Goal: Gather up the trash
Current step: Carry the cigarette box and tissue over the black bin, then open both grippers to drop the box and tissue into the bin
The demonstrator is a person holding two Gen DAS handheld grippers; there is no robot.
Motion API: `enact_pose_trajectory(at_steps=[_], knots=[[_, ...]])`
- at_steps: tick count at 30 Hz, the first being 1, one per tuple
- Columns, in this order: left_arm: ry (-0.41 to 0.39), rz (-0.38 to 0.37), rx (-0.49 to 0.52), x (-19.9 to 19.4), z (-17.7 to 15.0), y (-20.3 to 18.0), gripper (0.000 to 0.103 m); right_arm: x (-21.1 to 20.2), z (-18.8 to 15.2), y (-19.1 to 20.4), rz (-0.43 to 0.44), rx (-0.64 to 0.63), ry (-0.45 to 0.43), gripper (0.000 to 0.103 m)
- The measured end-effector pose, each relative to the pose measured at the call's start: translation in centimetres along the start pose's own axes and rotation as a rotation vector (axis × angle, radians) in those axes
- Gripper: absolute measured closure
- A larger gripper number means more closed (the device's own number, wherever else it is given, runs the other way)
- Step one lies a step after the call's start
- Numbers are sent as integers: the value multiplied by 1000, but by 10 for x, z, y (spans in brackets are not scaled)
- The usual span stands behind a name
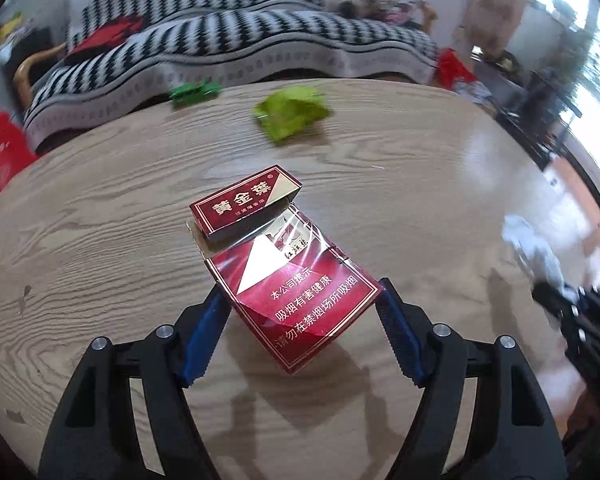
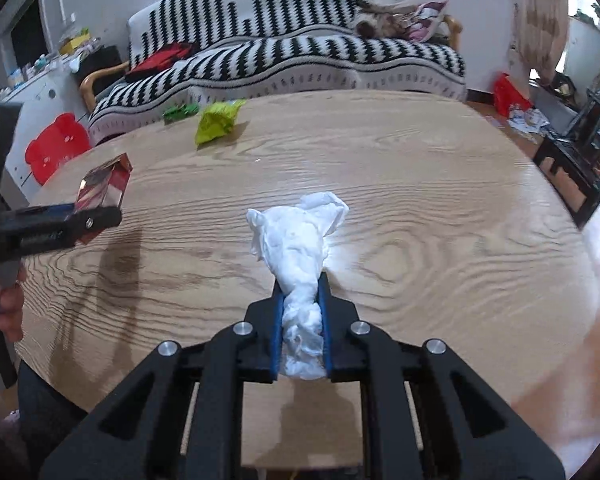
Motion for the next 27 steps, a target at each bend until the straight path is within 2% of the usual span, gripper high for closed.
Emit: enact_pose_trajectory(at_steps=[4, 8, 13, 15, 20, 23, 27], knots=[[-20, -91, 52, -27, -7, -43, 31, -36, -4, -28, -62, 41, -29, 87], [-10, -183, 131, -48, -30, -92, 31, -76, -21, -63, -123, 101, -47, 87], [65, -347, 214, -68, -84, -159, 31, -120, -72, -100, -187, 176, -17, 87], [110, -390, 244, -69, -110, -179, 31, -133, -105, -113, -192, 237, 16, 88], [195, -434, 328, -64, -161, -217, 31, -139, -186, -133, -175, 398, 114, 87], [224, -448, 388, -58, -183, -241, 31, -135, -217, -138, -173, 439, 159, 87], [265, -452, 407, -44, -202, -259, 31, -134, -237, -143, -167, 452, 187, 87]])
Point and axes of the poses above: each gripper's, at about its wrist camera, not at the fingertips, and x roughly the way its jaws point, y to its left, z to its top, the point moved 7 cm from there along x, roughly the way its jaws point, and after that the axes turned 11 degrees about -y, right-handed, at the moved point
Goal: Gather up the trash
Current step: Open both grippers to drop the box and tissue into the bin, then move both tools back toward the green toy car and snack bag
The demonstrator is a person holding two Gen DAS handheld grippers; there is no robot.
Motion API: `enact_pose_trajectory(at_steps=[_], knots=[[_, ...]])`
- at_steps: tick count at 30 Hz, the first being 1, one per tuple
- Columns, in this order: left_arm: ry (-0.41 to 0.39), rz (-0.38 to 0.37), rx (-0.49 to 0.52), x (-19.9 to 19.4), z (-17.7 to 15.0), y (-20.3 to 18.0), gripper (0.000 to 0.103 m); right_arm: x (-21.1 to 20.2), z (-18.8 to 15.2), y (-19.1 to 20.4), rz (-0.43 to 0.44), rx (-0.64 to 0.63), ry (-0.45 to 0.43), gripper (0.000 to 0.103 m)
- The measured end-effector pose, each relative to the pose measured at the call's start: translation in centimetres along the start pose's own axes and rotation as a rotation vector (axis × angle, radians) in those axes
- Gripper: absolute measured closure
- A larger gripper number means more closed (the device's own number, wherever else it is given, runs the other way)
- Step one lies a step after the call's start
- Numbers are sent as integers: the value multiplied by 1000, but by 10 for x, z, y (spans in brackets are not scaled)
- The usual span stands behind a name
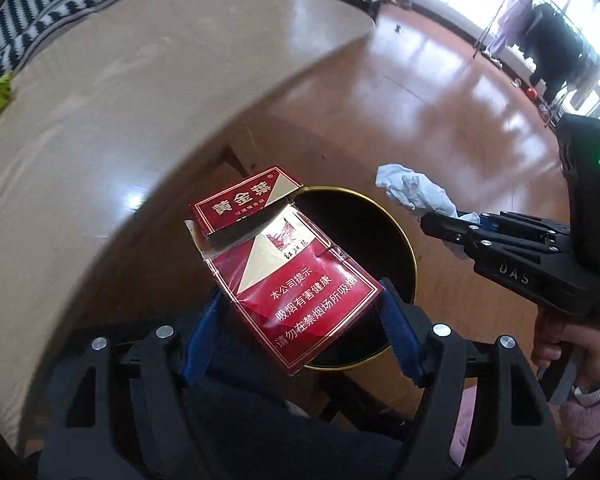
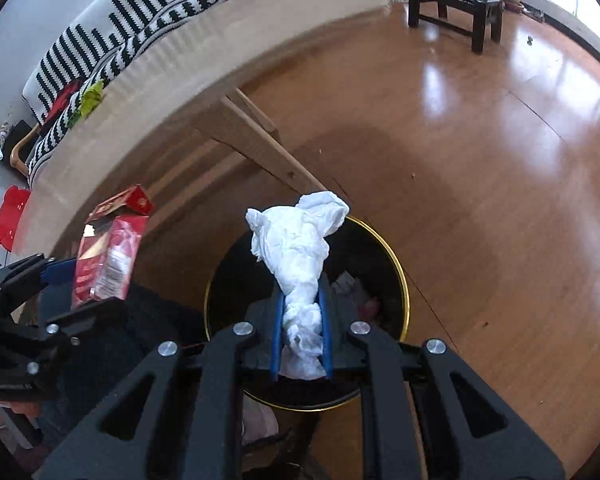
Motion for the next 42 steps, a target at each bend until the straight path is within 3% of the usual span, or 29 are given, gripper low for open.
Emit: enact_pose_trajectory(at_steps=[12, 15, 16, 18, 19, 27, 33, 42], knots=[[78, -5, 5, 45, -7, -7, 31, 19, -16, -20, 11, 48, 63, 87], [89, 6, 39, 50, -10, -14, 26, 22, -17, -15, 25, 56, 74, 85], [98, 12, 46, 54, -8, -15, 17, 22, -16, -14, 39, 70, 74, 66], [116, -10, 33, 53, -11, -18, 7, 16, -8, -16, 38, 89, 43, 14], [115, -29, 14, 51, -11, -17, 7, 12, -3, -18, 37, 93, 16, 12], [49, 16, -11, 29, 7, -1, 7, -5, 21, -19, 0, 78, -50, 10], [9, 49, -34, 4, 11, 14, 7, -8, 33, -1, -10, 27, -76, 8], [-132, 76, -83, -62, 41, 49, 7, -16, 76, 45, -5, -73, -138, 7]])
Point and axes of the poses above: each gripper's, at about its wrist camera, not at the fingertips, and x roughly the way its jaws point, y to its left, z to its top, the point moved 7 cm from there along x, roughly the way its jaws point, and after that the axes turned 11 degrees about -y, right-handed, at the moved point
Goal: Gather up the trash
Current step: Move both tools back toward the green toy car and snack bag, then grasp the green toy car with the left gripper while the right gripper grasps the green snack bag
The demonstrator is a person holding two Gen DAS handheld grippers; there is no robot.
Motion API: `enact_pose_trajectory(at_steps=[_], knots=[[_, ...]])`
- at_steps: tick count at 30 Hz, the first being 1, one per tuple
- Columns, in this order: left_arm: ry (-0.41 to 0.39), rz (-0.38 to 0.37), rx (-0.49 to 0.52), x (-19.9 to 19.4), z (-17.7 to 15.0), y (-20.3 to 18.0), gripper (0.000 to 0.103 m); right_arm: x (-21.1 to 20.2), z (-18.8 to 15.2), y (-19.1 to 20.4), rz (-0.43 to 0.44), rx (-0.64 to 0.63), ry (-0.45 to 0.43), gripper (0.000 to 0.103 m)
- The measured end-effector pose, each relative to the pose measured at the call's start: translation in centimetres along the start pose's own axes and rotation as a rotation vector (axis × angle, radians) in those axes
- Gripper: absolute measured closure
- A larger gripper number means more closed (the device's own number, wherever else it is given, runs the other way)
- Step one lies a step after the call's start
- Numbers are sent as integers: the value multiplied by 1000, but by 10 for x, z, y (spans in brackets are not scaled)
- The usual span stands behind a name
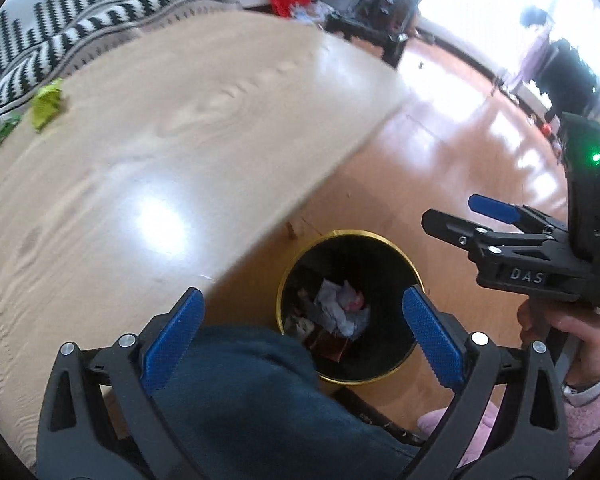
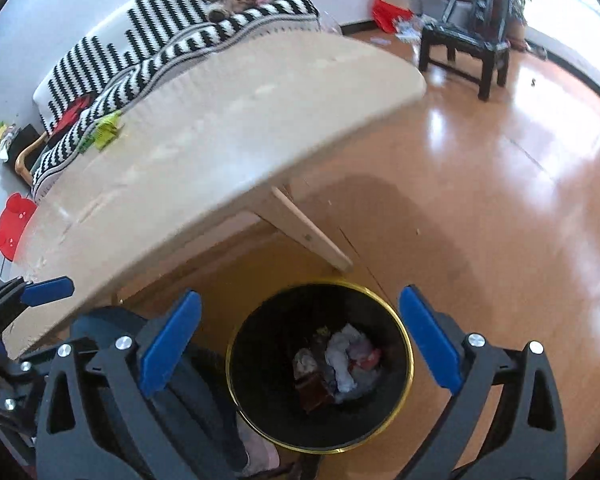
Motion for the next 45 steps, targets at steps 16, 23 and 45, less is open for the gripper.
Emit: enact_pose_trajectory(at_steps=[16, 23, 45], knots=[[-122, 335, -245, -88, 30, 248, 7, 71, 73, 201, 131, -258, 13, 7], [-97, 427, -336, -94, 43, 361, 7, 123, 109, 295, 231, -338, 25, 7], [-60, 340, -50, 50, 167, 546, 7, 315, 178, 435, 268, -530, 126, 7]])
Point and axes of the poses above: each gripper's, at about its wrist camera, not at the fingertips, and x roughly the way its jaws point, y to its left, z to its top, the point moved 7 cm from there along x, roughly the way its jaws point, and after that the axes turned 11 degrees about -y, right-handed, at the moved point
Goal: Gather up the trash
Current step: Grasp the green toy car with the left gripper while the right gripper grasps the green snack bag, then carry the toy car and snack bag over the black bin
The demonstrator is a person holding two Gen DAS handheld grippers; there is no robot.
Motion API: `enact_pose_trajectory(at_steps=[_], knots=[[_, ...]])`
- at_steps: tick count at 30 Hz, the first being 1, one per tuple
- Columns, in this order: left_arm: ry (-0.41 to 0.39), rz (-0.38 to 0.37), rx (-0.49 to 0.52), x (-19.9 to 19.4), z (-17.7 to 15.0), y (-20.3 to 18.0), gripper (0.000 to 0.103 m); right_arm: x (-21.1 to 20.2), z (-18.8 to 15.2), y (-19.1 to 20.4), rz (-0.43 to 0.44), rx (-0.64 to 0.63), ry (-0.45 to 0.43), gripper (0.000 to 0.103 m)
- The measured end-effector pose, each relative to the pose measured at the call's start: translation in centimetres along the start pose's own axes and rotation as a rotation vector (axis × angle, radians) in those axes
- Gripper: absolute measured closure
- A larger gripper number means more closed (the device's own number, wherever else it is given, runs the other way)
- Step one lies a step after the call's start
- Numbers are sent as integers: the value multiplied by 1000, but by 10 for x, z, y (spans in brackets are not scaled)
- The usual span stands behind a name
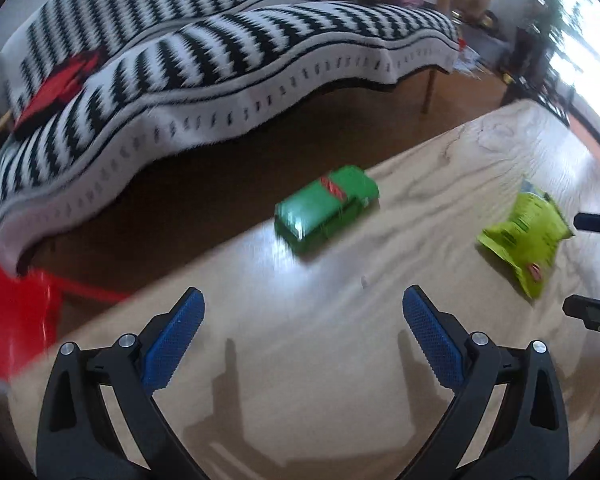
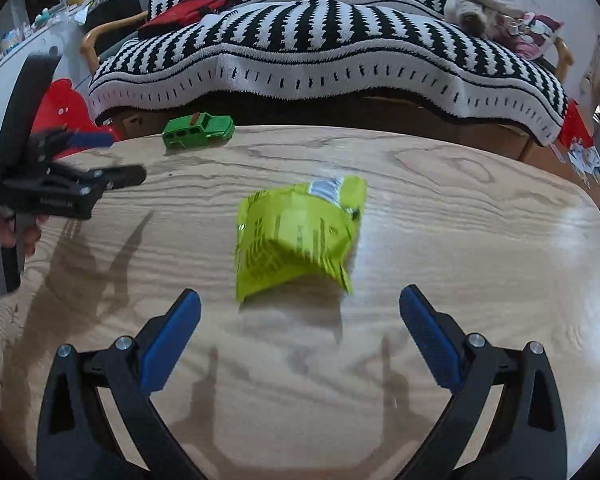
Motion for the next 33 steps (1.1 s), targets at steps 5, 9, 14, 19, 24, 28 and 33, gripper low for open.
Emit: enact_pose_trajectory(at_steps=[5, 9, 14, 19, 24, 28, 33], knots=[[-4, -12, 129, 33, 20, -3, 7, 24, 10, -1, -1, 16, 5, 7], [10, -45, 144, 52, 22, -10, 7, 39, 18, 3, 2, -7, 16, 7], [-17, -125, 64, 48, 23, -21, 62, 42, 18, 2, 35, 3, 2, 46], [10, -99, 56, 31, 12, -34, 66, 24, 9, -5, 37, 22, -13, 50], [-20, -114, 17, -9, 8, -54, 66, -15, -3, -15, 26, 39, -42, 50], [-45, -111, 54, -56, 2, -85, 66, -64, -18, -27, 16, 66, -79, 50], [-76, -116, 99, -119, 0, -128, 67, -121, -36, -46, -13, 93, -113, 50]])
Point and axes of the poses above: each gripper's, at about its wrist camera, not at the fingertips, and x roughly the way its jaws point, y to its left, z to its top, the point moved 7 cm from there along x, roughly the way its jaws point, and after that the axes turned 11 degrees about -y, right-handed, at the moved point
